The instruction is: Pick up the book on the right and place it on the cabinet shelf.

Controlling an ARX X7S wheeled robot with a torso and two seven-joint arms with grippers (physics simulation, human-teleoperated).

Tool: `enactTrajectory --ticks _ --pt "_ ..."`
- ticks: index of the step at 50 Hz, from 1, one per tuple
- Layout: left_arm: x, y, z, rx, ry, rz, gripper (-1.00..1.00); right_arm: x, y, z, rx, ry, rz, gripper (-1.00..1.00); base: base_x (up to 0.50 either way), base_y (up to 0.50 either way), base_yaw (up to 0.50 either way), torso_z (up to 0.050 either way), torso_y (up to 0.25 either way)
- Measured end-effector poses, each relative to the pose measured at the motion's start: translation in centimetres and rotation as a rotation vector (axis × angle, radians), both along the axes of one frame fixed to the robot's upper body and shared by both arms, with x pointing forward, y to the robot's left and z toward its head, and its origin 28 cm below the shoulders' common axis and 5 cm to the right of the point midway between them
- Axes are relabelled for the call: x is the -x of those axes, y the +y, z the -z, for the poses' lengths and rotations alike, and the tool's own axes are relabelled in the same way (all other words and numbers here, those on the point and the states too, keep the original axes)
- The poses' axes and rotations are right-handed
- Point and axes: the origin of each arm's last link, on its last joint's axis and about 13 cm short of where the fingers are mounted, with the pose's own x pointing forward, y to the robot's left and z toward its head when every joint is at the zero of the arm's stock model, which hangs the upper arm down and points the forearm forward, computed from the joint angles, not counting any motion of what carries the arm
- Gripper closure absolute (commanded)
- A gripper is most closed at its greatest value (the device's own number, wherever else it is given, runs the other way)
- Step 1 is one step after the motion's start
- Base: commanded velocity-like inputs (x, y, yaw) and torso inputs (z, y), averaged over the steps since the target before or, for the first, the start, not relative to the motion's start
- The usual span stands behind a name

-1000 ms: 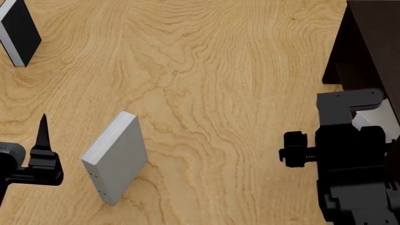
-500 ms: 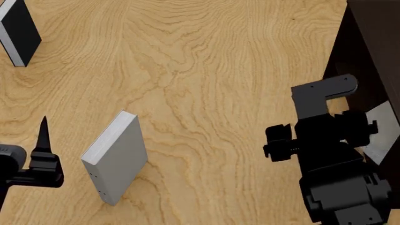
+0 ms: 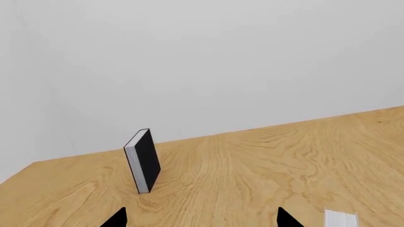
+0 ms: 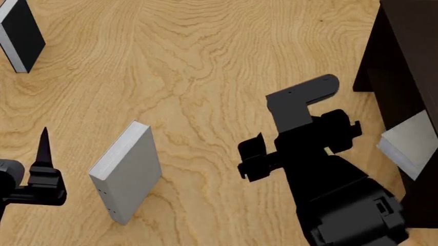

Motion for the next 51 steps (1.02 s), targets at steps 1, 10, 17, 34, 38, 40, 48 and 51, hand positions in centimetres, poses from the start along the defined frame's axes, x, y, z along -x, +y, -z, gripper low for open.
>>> enactTrajectory --ticks 1,10,17,34,38,40,48,51 --pt "0.0 0.0 0.0 0.0 0.0 0.0 -1.0 0.1 0.1 0.0 -0.002 -0.002 -0.007 -1.0 0.0 0.0 0.0 0.0 0.0" --pt "0.1 0.0 0.0 0.003 -0.001 -0.001 -1.0 1.3 1.0 -0.5 -0.01 -0.028 -0.043 -1.0 0.0 0.0 0.0 0.0 0.0" --pt "0.1 0.1 0.1 0.005 0.0 -0.001 -1.0 2.7 1.3 -1.2 0.0 -0.065 -0.039 -1.0 0.0 0.0 0.0 0.0 0.0" --pt "0.6 0.1 0.3 0.014 0.002 -0.006 -1.0 9.1 1.6 -2.1 0.002 -0.158 -0.019 -1.0 0.0 0.0 0.0 0.0 0.0" --pt "0.9 0.1 0.3 0.017 0.001 -0.005 -1.0 10.8 1.8 -2.3 -0.004 -0.174 -0.023 -1.0 0.0 0.0 0.0 0.0 0.0" --pt "1.0 0.1 0.3 0.018 0.0 -0.005 -1.0 11.6 1.8 -2.4 -0.008 -0.182 -0.024 -1.0 0.0 0.0 0.0 0.0 0.0" --pt "1.7 0.2 0.4 0.021 -0.004 -0.005 -1.0 15.0 1.6 -3.1 -0.023 -0.21 -0.01 -1.0 0.0 0.0 0.0 0.0 0.0" --pt "1.9 0.2 0.4 0.023 -0.004 -0.005 -1.0 16.2 1.5 -3.4 -0.02 -0.222 0.001 -1.0 0.0 0.0 0.0 0.0 0.0"
